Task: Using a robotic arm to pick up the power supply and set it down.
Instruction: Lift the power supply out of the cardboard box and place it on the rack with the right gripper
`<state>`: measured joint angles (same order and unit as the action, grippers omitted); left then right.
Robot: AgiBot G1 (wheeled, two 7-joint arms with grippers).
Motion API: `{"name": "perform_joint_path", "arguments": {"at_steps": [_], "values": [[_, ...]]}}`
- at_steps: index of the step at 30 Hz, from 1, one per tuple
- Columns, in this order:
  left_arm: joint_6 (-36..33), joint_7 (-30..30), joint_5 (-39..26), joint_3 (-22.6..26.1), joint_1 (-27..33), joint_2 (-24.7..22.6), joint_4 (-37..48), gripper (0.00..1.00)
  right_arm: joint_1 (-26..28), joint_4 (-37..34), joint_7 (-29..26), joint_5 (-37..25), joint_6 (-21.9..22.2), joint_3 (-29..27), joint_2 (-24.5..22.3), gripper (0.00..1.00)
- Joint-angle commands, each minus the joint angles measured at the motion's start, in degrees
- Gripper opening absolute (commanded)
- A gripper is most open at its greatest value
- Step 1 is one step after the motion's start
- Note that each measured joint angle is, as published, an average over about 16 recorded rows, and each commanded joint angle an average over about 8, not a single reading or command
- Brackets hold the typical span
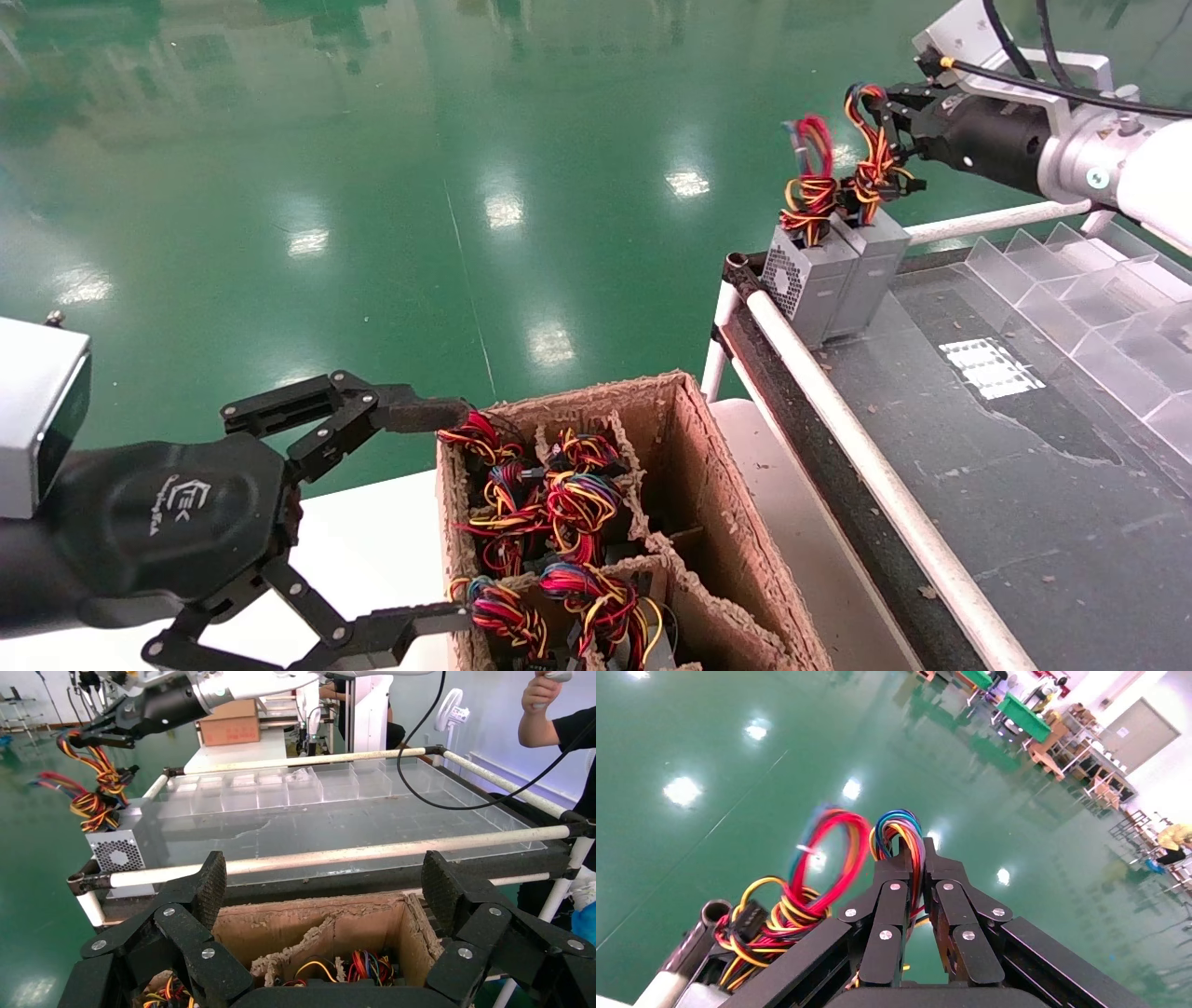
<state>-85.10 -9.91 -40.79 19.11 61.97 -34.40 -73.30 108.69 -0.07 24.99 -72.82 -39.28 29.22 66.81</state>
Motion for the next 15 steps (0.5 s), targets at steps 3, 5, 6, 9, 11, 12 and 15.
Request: {"name": "perform_joint_path", "arguments": {"at_steps": [3,5,6,9,11,12,15], "values": [[0.00,0.00,0.01,0.01,0.00,0.00,0.00,1.00,0.17,0.02,-0.11,-0.11,0.95,0.08,1.02,0.00],[0.01,0.01,0.01,0.01,0.00,0.01,0.00,1.00,0.02,-0.09,-0.20,-0.18,0.97,0.12,1.28,0.00],[0.01,0.01,0.01,0.02,0.00,0.01,0.00,1.00,-0.09,-0.14,-0.23,-0.23,0.93,0.16,1.37,0.00],[0.01,0.01,0.02,0.02,0.01,0.01,0.00,1.00,-0.44,-0.25,-0.27,-0.42,0.75,0.29,1.53,0.00],[0.01,0.01,0.02,0.03,0.01,0.01,0.00,1.00,-0.67,-0.29,-0.26,-0.54,0.66,0.38,1.58,0.00],[0.01,0.02,0.02,0.03,0.01,0.01,0.00,1.00,-0.75,-0.29,-0.27,-0.59,0.64,0.41,1.59,0.01],[0.02,0.02,0.03,0.04,0.01,0.02,0.00,1.00,-0.91,-0.31,-0.34,-0.69,0.66,0.48,1.60,0.33]]}}
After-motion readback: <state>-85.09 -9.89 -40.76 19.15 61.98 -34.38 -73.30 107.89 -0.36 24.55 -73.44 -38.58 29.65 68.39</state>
